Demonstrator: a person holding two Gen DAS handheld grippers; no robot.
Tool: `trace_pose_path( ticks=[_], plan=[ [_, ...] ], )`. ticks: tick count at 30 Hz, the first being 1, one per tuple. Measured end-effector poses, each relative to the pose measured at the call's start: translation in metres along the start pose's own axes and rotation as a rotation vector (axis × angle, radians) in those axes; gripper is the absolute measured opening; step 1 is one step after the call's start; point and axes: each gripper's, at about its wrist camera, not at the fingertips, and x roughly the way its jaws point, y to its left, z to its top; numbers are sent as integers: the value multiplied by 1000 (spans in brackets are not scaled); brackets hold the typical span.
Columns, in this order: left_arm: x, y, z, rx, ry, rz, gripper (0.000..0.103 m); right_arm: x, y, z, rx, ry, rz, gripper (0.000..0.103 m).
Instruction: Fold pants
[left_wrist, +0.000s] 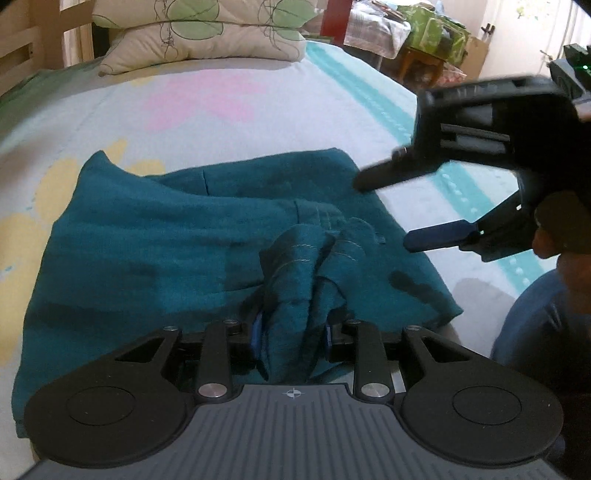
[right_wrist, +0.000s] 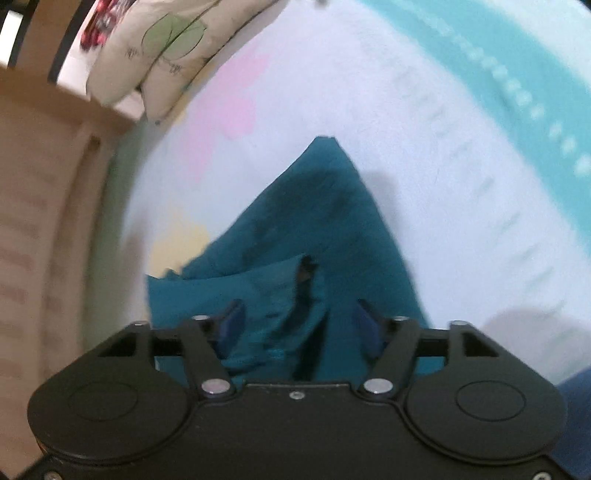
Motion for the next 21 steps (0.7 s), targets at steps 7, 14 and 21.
trace_pose_path(
  ticks=[7, 14, 21],
  plan=[
    [0, -3, -1, 18, -18, 13, 28, 36, 15, -6, -46, 98, -55, 72],
    [-3, -15, -8, 99, -41, 38, 29, 53, 12, -10, 11, 176, -24, 72],
    [-10, -37, -19, 274, -74, 83, 28, 60, 11, -3, 59, 211, -13, 72]
  ],
)
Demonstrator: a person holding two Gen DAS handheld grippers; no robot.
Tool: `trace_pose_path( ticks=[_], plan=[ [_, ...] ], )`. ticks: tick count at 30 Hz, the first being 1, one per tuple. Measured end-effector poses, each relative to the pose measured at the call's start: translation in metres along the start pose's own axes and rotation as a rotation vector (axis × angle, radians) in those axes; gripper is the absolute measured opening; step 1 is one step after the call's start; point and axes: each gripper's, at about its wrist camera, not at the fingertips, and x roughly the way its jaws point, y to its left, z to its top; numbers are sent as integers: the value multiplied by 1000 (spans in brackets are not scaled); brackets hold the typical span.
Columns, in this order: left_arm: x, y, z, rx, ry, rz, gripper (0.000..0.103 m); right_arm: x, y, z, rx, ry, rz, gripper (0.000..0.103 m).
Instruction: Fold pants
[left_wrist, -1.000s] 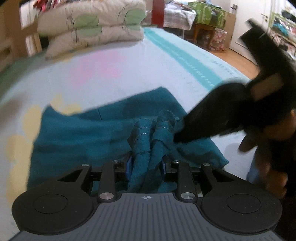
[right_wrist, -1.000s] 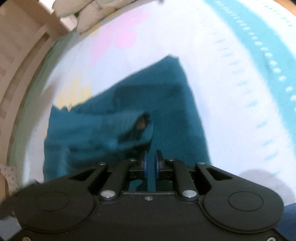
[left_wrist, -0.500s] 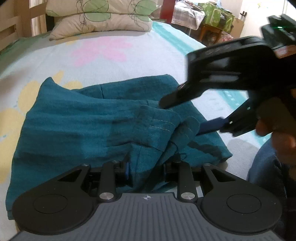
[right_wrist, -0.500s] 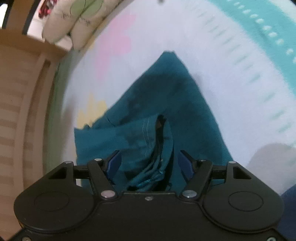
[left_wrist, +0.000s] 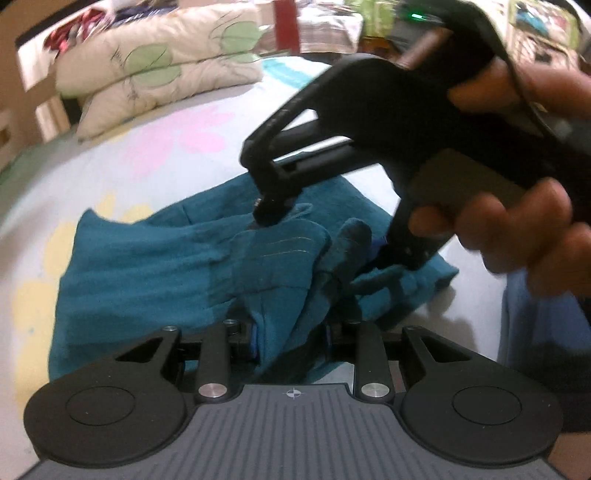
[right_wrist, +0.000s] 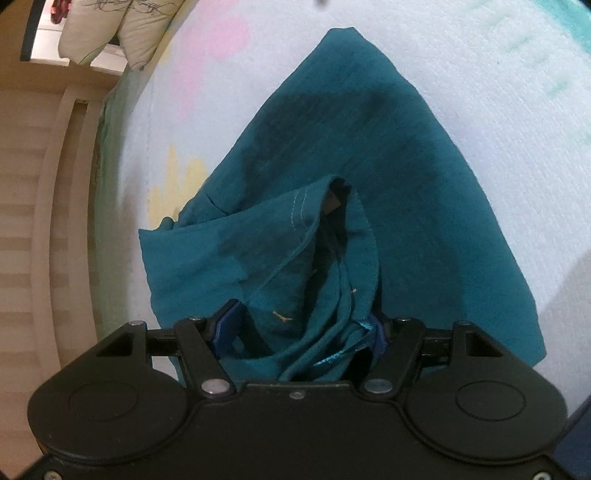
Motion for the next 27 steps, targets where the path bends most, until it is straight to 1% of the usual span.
trace_pose_path(
  ticks=[5, 8, 11, 14, 19, 21, 23, 24, 25, 27],
  plan=[
    [-5, -14, -8, 135, -27, 21, 28, -13, -2, -2, 7, -26, -2, 72],
    [-6, -24, -11, 193, -38, 25, 28, -25, -1, -5, -4, -53, -2, 72],
    [-6, -27, -12, 204, -40, 7, 28, -32, 0, -7, -22, -66, 2, 72],
    [-8, -26, -13, 206, -39, -13, 28, -30, 2, -8, -33, -54, -12, 72],
    [-9, -19, -14, 214, -42, -27, 28, -11, 4, -8, -52, -7, -63, 72],
    [-11, -18, -15, 210, -40, -31, 28, -5, 3, -8, -59, 12, -52, 72],
    [-4, -15, -6, 206, -38, -31, 28, -3, 4, -10, -79, 9, -29, 57],
    [-4, -15, -6, 204, -38, -28, 28, -3, 9, -10, -123, 8, -47, 33],
    [-6, -13, -5, 202, -40, -27, 28, -5, 18, -11, -181, -1, -66, 25],
    [-12, -9, -5, 185, -59, -34, 28, -16, 41, -17, -318, -42, -88, 22]
  ],
)
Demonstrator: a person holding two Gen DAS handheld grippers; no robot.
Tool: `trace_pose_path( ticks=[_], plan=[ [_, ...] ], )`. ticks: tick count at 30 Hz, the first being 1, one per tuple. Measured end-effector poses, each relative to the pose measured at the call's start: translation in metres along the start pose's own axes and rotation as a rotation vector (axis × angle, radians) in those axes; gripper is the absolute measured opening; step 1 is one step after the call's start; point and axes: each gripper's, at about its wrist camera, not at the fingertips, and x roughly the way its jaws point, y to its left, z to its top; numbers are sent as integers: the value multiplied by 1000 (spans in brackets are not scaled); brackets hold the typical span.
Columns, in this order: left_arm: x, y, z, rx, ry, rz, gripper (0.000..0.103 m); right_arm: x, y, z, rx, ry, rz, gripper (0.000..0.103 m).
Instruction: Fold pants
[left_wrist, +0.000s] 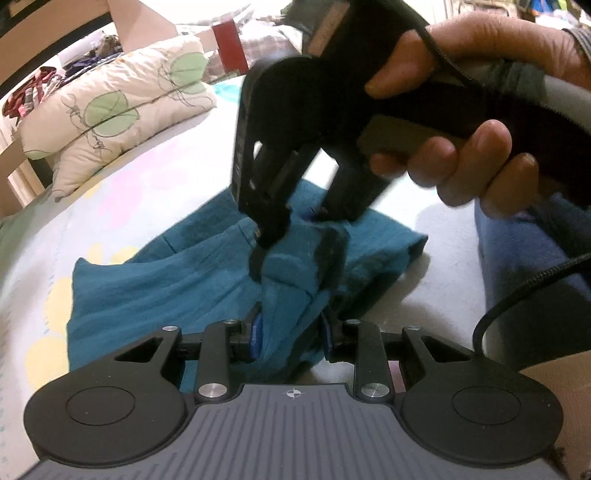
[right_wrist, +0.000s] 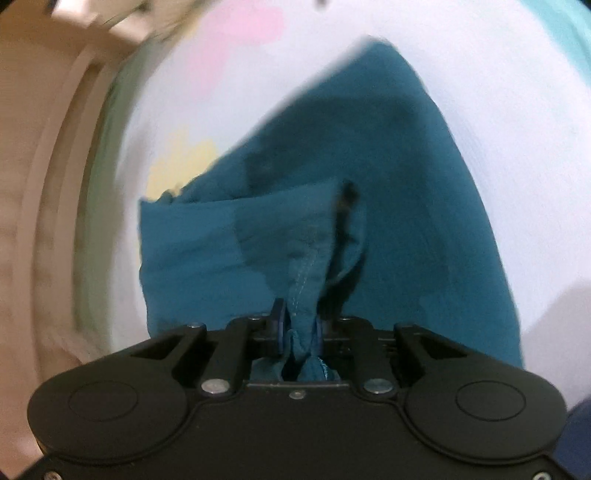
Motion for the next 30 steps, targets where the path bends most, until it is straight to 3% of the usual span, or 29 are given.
trace_pose_path(
  ticks=[3, 6, 8, 12, 15, 18, 26, 30],
  plan=[
    [-20, 10, -2, -39, -55, 9, 28, -32, 38, 6, -207, -91, 8, 22],
    [-42, 28, -5, -101, -92, -11, 29, -54, 42, 18, -254, -148, -17, 22],
    [-50, 44, -9, -175, -97, -43, 29, -51, 27, 28, -239, -146, -76, 22],
    [-47, 81, -17, -370, -53, -56, 29, -9, -14, 38, -189, -50, -251, 22],
    [-35, 111, -20, -528, 18, 13, 28, 3, -21, 31, -188, -45, -265, 22],
    [-20, 127, -17, -601, 108, 60, 28, 2, -15, 30, -206, -65, -261, 23],
    [20, 133, -6, -621, 270, 124, 28, 1, -27, 30, -198, -66, -261, 25],
    [36, 125, -20, -605, 385, 130, 29, 3, -31, 28, -182, -63, -264, 28]
  ],
)
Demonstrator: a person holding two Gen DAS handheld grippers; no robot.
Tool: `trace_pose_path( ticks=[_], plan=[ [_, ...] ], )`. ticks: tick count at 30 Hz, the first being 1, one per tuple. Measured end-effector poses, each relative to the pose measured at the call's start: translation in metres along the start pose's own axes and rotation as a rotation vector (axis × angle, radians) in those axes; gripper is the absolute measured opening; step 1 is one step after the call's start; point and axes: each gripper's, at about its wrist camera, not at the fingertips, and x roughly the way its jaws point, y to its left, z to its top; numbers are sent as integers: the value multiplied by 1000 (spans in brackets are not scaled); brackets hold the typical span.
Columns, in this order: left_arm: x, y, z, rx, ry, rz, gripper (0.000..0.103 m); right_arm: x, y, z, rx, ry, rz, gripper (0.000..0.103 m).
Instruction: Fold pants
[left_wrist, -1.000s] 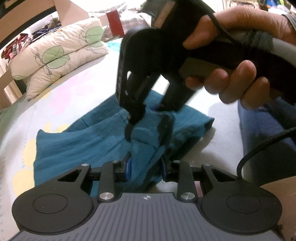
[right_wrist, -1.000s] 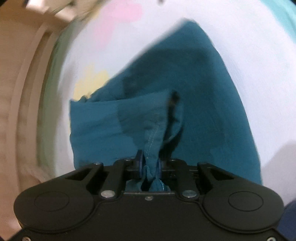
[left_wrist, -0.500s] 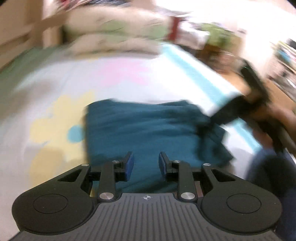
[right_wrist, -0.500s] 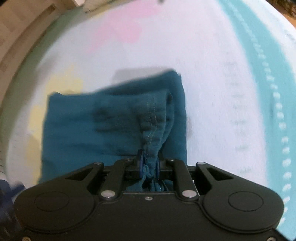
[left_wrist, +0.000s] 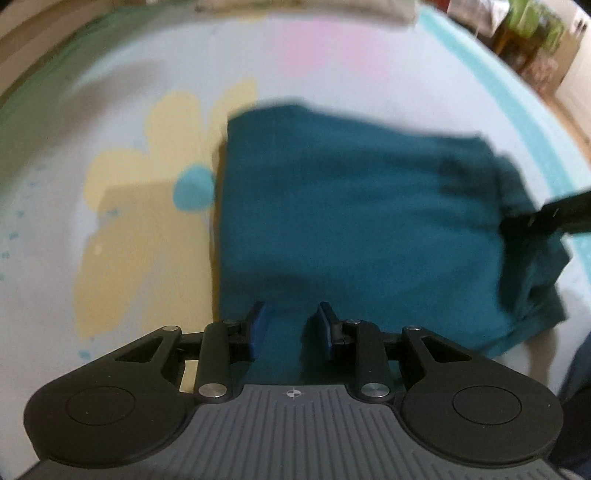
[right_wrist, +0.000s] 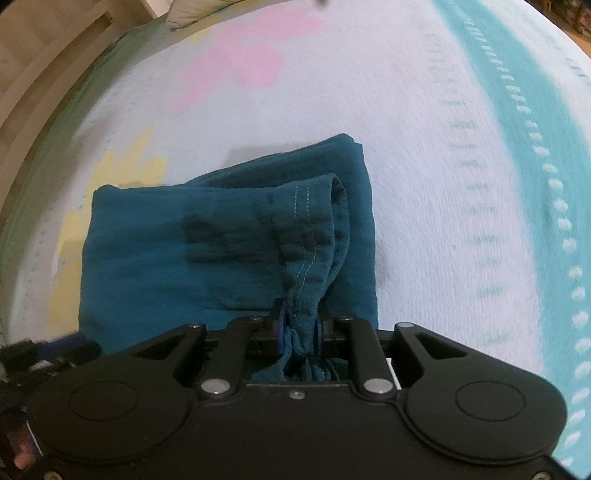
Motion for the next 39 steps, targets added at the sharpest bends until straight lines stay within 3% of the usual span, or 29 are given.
trace_pose_path(
  ticks=[9, 20, 26, 30, 39],
  plan=[
    [-3, 2, -9, 1, -10, 15, 31, 6, -6, -3, 51, 4, 7, 33],
    [1, -1, -8, 2, -5, 25, 32, 3, -16, -14, 93, -73, 30, 33],
    [-10, 2, -7, -10, -55, 24, 32, -11, -26, -22, 143, -151, 51, 49],
    [-18, 6, 6, -15, -128, 48, 32, -18, -37, -23, 202, -193, 68, 55],
    [11, 13, 60, -25, -126, 74, 32, -4, -38, -11, 205, -191, 66, 60]
  ],
)
